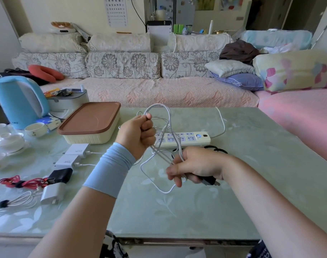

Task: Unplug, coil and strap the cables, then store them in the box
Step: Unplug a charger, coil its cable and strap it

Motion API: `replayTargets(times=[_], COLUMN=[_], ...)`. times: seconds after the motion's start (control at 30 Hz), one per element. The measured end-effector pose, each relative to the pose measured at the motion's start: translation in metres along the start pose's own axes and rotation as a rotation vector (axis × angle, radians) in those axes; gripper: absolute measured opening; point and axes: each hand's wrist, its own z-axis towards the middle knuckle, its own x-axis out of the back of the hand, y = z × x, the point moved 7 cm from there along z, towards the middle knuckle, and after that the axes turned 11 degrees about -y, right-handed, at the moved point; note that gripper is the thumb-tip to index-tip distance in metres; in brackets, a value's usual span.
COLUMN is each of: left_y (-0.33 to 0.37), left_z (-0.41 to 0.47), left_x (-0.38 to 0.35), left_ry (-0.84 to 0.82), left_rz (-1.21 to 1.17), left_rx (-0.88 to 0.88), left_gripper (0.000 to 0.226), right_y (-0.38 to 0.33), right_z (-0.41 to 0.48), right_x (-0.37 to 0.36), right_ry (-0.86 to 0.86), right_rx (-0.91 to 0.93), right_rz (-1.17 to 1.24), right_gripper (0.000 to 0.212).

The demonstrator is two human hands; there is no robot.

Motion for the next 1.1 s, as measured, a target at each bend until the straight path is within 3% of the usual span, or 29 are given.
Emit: replayTargets(times=[0.1, 0.2, 0.3, 0.37, 0.5, 0.7, 0.8, 0.9, 1.0, 1.1], left_y=[0.01, 0.014, 0.016, 0.016, 0.015, 0.006, 0.003, -0.006, -0.007, -0.004], left_z=[-0.006, -0.007, -0.007, -0.007, -0.008, -0.005, -0.002, -0.004, -0.006, -0.006], left_x=[0.016, 0.023, 0.028, 0.034, 0.06, 0.078, 0.067, 0.057, 0.042, 0.022], left_ry=[0.126, 0.243, 0.331, 0.369, 0.425, 0.369, 0.268, 0.169, -0.007, -0.137], left_rz=[0.155, 0.243, 0.258, 0.164, -0.18, -0.427, -0.306, -0.124, -0.118, -0.037], left_rx=[-0.07, -0.132, -0.174, -0.172, -0.101, -0.075, -0.039, 0.093, 0.129, 0.085], left_gripper=[0.031, 0.032, 0.033, 0.033, 0.035, 0.033, 0.039, 0.062, 0.08, 0.057], right_y=[0.001, 0.002, 0.003, 0.004, 0.004, 0.01, 0.008, 0.01, 0.012, 0.01], right_z=[-0.003, -0.004, -0.003, -0.002, -0.006, -0.003, 0.001, 0.002, 0.004, 0.006], right_x=[-0.002, 0.005, 0.005, 0.001, 0.0, -0.003, 0.002, 0.009, 0.016, 0.02], right_ry=[-0.078, 0.011, 0.006, -0.045, -0.109, -0.123, -0.015, 0.084, 0.176, 0.25], right_rx=[-0.058, -0.096, -0.084, -0.082, -0.072, -0.07, -0.015, 0.014, 0.043, 0.106], right_rz=[-0.119, -0.23, -0.147, -0.05, -0.134, 0.008, 0.139, 0.248, 0.326, 0.422], right_gripper=[0.015, 0.013, 0.016, 0.022, 0.02, 0.026, 0.028, 0.027, 0.027, 0.023])
